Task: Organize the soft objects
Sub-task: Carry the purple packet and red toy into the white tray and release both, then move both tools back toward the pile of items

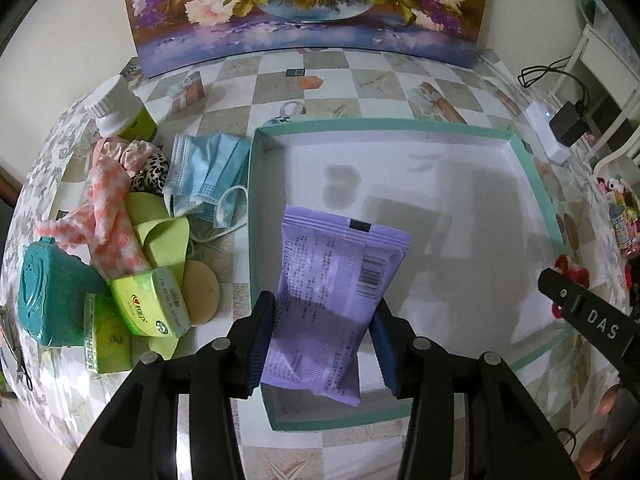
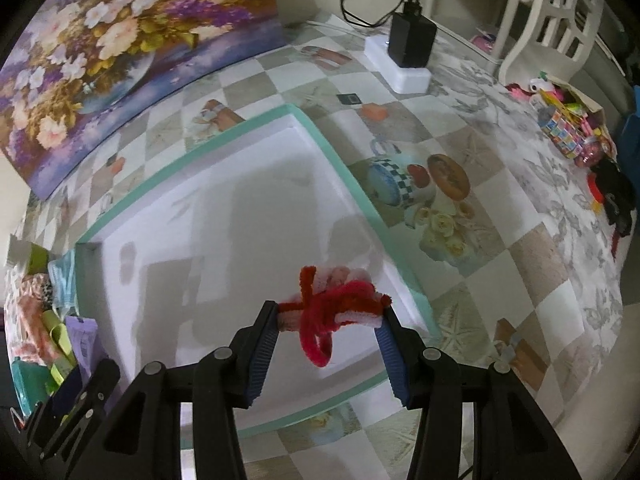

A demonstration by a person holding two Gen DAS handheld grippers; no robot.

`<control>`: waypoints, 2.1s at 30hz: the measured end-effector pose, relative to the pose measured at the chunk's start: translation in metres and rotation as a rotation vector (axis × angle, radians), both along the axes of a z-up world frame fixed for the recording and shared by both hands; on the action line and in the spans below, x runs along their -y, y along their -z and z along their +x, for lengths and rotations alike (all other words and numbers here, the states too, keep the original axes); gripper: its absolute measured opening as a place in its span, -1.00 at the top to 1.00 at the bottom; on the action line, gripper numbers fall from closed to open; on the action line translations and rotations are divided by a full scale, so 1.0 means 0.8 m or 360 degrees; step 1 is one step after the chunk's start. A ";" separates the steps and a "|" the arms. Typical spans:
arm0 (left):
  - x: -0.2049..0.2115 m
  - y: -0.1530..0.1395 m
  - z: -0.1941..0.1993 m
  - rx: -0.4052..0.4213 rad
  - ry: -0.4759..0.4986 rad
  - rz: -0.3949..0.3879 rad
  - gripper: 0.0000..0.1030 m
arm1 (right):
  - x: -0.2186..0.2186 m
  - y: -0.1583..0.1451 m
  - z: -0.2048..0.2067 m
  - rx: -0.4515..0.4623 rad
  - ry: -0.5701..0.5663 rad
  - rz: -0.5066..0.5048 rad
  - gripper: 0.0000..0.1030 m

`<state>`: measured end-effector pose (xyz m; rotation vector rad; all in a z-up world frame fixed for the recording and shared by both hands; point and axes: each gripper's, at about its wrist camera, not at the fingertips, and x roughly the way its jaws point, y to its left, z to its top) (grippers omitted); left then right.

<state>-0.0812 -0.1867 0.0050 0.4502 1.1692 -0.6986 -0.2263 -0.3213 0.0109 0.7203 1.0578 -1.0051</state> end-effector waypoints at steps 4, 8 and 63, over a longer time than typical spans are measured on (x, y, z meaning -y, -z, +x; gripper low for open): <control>0.000 -0.004 0.001 0.0011 0.0001 -0.0020 -0.11 | -0.001 -0.001 0.002 -0.0003 -0.0016 -0.0009 -0.03; -0.004 -0.004 0.007 -0.0014 -0.0036 -0.0023 -0.24 | -0.002 -0.003 0.005 -0.0006 -0.0036 -0.0021 -0.04; -0.096 -0.037 0.075 0.0006 -0.0427 0.0086 -0.86 | -0.051 -0.011 0.062 -0.0109 -0.0344 -0.0120 -1.00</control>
